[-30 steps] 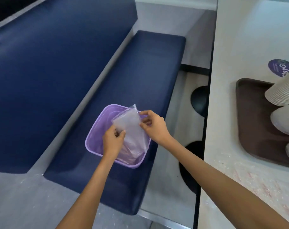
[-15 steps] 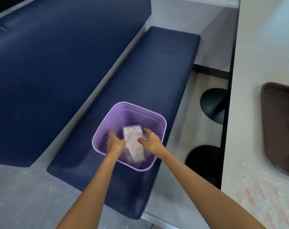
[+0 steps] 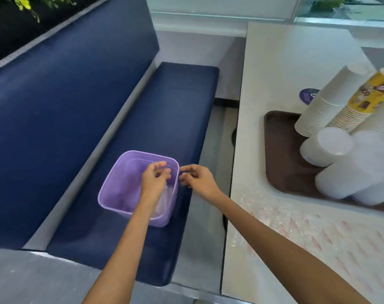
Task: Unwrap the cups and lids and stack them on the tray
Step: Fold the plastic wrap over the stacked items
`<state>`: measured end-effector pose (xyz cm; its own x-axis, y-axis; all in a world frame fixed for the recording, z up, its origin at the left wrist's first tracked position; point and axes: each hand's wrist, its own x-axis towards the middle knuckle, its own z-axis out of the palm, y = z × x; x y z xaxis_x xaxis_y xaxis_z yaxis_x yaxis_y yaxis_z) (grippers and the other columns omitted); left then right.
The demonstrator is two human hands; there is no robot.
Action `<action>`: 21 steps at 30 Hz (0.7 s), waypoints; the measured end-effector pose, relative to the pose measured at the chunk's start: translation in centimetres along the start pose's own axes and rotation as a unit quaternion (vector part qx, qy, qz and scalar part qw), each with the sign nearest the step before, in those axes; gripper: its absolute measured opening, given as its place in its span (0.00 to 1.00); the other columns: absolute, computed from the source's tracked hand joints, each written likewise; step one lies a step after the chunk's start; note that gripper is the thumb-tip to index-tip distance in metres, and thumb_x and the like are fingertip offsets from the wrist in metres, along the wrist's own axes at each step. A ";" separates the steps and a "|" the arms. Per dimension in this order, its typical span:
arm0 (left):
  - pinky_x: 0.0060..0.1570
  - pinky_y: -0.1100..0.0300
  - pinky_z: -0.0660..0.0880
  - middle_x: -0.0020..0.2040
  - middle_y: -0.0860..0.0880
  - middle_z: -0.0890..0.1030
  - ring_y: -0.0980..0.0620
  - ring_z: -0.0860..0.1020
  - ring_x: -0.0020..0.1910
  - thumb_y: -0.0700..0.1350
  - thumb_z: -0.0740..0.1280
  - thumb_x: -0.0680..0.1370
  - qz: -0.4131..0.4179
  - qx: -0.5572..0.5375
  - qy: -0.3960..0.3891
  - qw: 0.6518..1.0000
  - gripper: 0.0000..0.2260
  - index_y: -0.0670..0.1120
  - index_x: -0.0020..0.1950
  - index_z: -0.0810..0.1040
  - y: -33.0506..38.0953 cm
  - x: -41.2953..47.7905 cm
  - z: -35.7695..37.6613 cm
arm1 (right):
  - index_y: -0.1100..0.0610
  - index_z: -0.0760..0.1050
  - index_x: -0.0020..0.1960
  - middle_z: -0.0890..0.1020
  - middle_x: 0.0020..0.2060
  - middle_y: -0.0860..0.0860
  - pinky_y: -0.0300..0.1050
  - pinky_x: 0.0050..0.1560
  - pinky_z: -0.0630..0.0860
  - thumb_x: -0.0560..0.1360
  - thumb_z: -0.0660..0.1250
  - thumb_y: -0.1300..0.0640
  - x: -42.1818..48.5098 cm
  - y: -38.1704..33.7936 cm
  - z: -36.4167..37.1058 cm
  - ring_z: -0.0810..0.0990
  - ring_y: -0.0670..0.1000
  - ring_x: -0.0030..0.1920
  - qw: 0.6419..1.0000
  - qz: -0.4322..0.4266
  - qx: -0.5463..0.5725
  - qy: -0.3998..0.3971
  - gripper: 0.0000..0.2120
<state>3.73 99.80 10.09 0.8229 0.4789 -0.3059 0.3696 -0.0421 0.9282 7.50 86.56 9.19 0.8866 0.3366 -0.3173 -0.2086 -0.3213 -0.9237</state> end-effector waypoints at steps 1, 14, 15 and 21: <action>0.50 0.55 0.75 0.46 0.46 0.80 0.50 0.78 0.43 0.33 0.62 0.78 0.013 -0.004 -0.028 1.000 0.10 0.45 0.56 0.74 1.1 -1.6 1.3 | 0.62 0.78 0.55 0.81 0.44 0.56 0.40 0.46 0.77 0.77 0.62 0.67 -1.3 -0.2 -1.8 0.79 0.49 0.37 1.000 -0.007 0.001 0.010 0.09; 0.38 0.67 0.74 0.48 0.47 0.80 0.54 0.79 0.42 0.38 0.65 0.78 0.046 0.095 -0.218 0.970 0.08 0.48 0.54 0.75 5.0 -18.0 19.9 | 0.61 0.79 0.56 0.82 0.45 0.53 0.39 0.45 0.74 0.74 0.67 0.64 -16.4 5.4 -23.5 0.79 0.50 0.40 0.985 -0.009 -0.120 0.125 0.11; 0.37 0.68 0.74 0.47 0.47 0.81 0.54 0.79 0.40 0.38 0.66 0.77 0.047 0.100 -0.223 0.969 0.08 0.48 0.54 0.75 4.8 -19.0 21.1 | 0.60 0.79 0.56 0.81 0.45 0.52 0.39 0.46 0.73 0.74 0.67 0.64 -17.2 6.2 -24.8 0.79 0.49 0.42 0.982 0.001 -0.138 0.131 0.11; 0.36 0.66 0.72 0.47 0.41 0.81 0.52 0.78 0.37 0.36 0.66 0.76 0.039 0.118 -0.233 0.964 0.07 0.45 0.52 0.75 2.9 -22.7 25.8 | 0.56 0.79 0.55 0.81 0.44 0.50 0.38 0.43 0.68 0.72 0.67 0.63 -19.9 9.7 -30.3 0.79 0.50 0.44 0.964 0.014 -0.219 0.150 0.12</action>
<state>-2.71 66.14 14.29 0.9368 0.0224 -0.3492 0.3406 -0.2871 0.8953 0.40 49.90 13.05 0.9766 0.0721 -0.2028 -0.0974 -0.6920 -0.7153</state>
